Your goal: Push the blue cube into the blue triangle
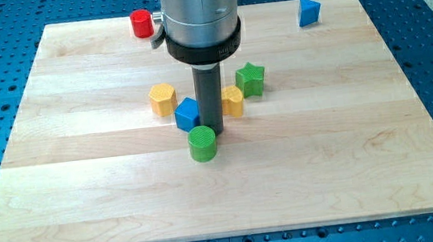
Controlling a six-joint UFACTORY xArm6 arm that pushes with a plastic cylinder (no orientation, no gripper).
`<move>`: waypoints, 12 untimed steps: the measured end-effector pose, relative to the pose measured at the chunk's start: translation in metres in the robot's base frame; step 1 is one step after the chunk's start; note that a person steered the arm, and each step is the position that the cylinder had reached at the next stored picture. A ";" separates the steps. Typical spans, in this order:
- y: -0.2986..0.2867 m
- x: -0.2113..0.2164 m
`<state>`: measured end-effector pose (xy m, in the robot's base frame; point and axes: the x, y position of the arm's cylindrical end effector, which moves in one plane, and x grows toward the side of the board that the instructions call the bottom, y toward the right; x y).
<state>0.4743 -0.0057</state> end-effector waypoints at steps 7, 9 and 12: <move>-0.143 -0.050; -0.056 -0.119; 0.090 -0.163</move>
<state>0.3110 0.0842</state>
